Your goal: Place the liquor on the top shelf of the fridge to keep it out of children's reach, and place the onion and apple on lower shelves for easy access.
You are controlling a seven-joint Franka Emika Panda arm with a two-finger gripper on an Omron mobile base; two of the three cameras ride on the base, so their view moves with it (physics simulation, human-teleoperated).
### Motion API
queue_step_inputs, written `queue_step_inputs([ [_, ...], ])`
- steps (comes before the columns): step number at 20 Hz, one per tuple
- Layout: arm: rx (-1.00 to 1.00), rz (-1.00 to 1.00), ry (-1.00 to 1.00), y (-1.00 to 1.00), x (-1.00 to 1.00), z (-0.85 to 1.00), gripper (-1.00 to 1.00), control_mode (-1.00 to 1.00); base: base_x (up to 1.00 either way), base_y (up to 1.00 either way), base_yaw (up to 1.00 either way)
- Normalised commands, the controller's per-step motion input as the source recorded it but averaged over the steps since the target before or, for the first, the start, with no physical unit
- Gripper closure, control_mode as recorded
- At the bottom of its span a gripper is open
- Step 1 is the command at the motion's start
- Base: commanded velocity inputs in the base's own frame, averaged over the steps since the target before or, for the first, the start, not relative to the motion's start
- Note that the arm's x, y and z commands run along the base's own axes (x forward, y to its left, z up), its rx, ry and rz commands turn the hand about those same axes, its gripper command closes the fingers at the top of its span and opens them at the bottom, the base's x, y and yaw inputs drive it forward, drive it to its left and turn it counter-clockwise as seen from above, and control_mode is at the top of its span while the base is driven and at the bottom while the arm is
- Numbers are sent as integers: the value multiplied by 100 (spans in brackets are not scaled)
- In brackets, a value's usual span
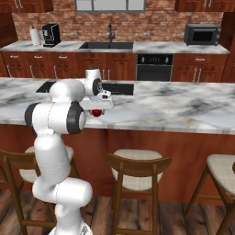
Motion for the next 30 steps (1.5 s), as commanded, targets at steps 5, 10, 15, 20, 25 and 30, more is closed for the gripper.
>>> queue_step_inputs([
  [5, 0, 14, -17, 4, -100, 78, 100, -100, 0, 0, 0],
  [10, 0, 14, -38, 15, -100, 100, 100, -100, 0, 0, 0],
  [15, 0, 10, -38, 7, -100, 85, 100, -100, 0, 0, 0],
  [20, 0, 7, -24, 0, -94, 60, 100, -100, 0, 0, 0],
  [25, 0, 5, -14, 0, -74, 60, 100, -100, 0, 0, 0],
  [30, 0, 6, -12, 0, -56, 65, 100, -100, 0, 0, 0],
])
